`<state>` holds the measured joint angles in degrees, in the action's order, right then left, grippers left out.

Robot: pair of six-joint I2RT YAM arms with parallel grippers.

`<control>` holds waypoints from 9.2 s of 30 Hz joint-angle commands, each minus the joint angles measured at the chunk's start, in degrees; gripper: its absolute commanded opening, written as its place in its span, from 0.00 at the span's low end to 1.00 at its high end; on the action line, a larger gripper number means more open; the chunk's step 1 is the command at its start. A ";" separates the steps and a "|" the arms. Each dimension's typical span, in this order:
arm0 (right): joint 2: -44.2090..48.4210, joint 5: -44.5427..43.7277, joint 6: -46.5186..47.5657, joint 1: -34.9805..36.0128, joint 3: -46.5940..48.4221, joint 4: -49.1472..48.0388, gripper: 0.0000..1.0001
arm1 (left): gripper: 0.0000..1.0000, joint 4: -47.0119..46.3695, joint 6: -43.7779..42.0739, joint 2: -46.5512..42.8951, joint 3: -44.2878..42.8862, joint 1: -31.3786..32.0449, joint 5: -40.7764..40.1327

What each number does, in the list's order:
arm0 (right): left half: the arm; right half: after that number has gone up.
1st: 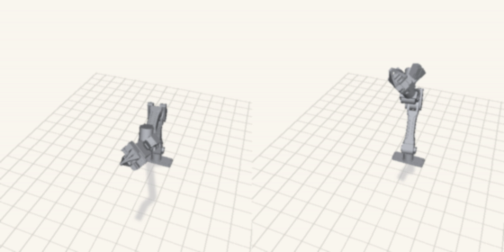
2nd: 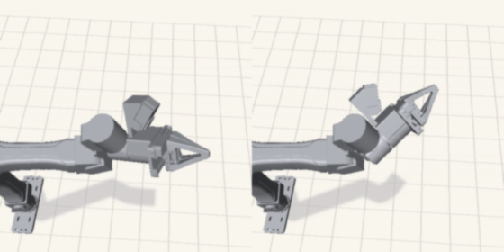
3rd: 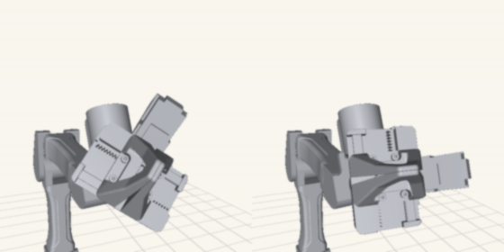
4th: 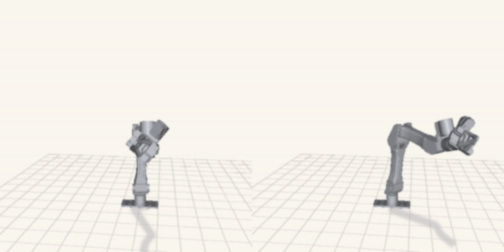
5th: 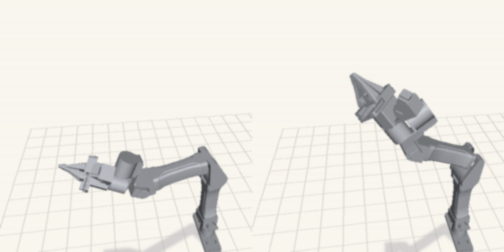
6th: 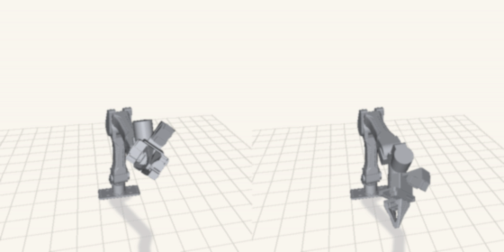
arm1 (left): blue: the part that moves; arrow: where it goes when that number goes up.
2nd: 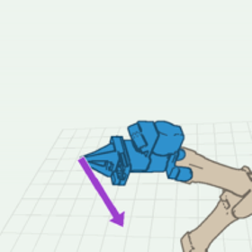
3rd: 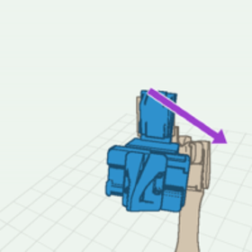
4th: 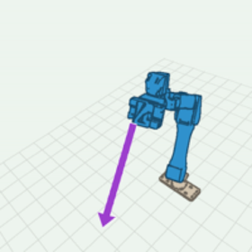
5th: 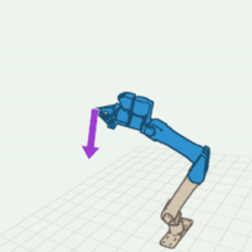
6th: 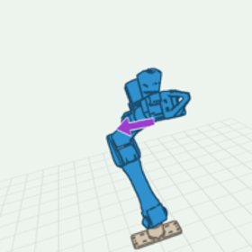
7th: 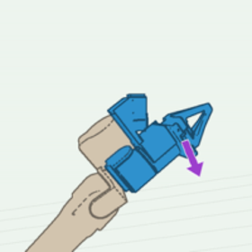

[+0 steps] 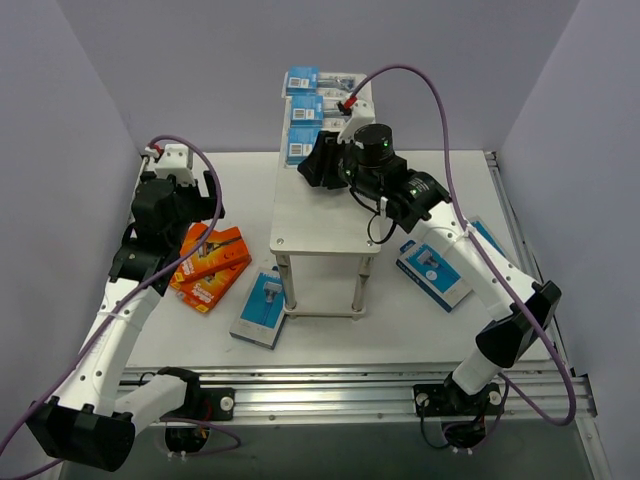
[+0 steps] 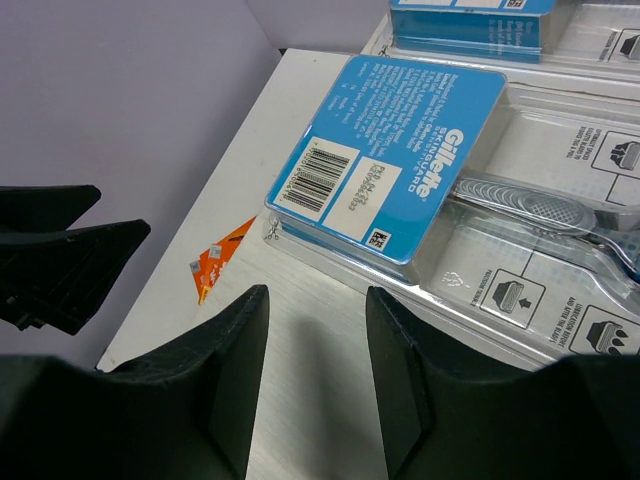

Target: Place and organize the shaving razors onto the shelf

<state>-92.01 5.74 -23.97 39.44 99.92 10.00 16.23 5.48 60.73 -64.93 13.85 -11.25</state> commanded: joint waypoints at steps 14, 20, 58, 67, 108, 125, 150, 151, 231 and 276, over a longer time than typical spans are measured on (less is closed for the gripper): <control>-2.39 -0.38 0.32 -0.50 1.51 1.60 0.40 | 0.94 -3.31 -1.96 -1.05 0.68 1.01 -2.99; -0.46 -0.55 0.06 -0.51 0.46 2.39 0.40 | 0.94 -3.40 -2.05 -1.14 0.77 1.09 -3.08; 4.99 1.38 -0.91 -5.25 -7.81 1.07 0.48 | 0.94 -2.96 -2.22 -1.05 0.68 1.45 -3.08; 9.38 -0.55 -0.56 -5.08 -8.68 3.27 0.48 | 0.94 -3.57 -2.40 -1.67 1.20 1.45 -3.17; 19.67 6.21 -11.54 -39.18 -31.18 1.08 0.58 | 0.94 -7.09 -5.12 -6.76 4.63 1.36 -7.74; 16.95 12.19 -7.94 -43.22 -41.12 -4.02 0.62 | 0.94 -7.35 -7.06 -1.41 5.25 1.18 -8.88; 15.98 20.36 -9.25 -42.43 -54.21 -15.35 0.61 | 0.94 3.46 12.44 11.70 1.20 -19.72 10.45; 15.29 21.41 -9.34 -42.43 -55.17 -16.32 0.61 | 0.94 3.11 13.24 11.34 2.86 -20.78 10.54; 20.46 18.96 -5.48 -42.52 -55.27 -13.25 0.62 | 0.02 -12.18 28.71 22.07 18.87 -39.86 36.91; 30.31 20.28 -11.45 -41.46 -51.49 -5.96 0.60 | 0.02 1.71 52.87 -1.13 -29.38 -20.44 35.23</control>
<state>-63.46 26.35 -35.62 -2.52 45.71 2.39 23.86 54.57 61.10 -92.99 -6.83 20.97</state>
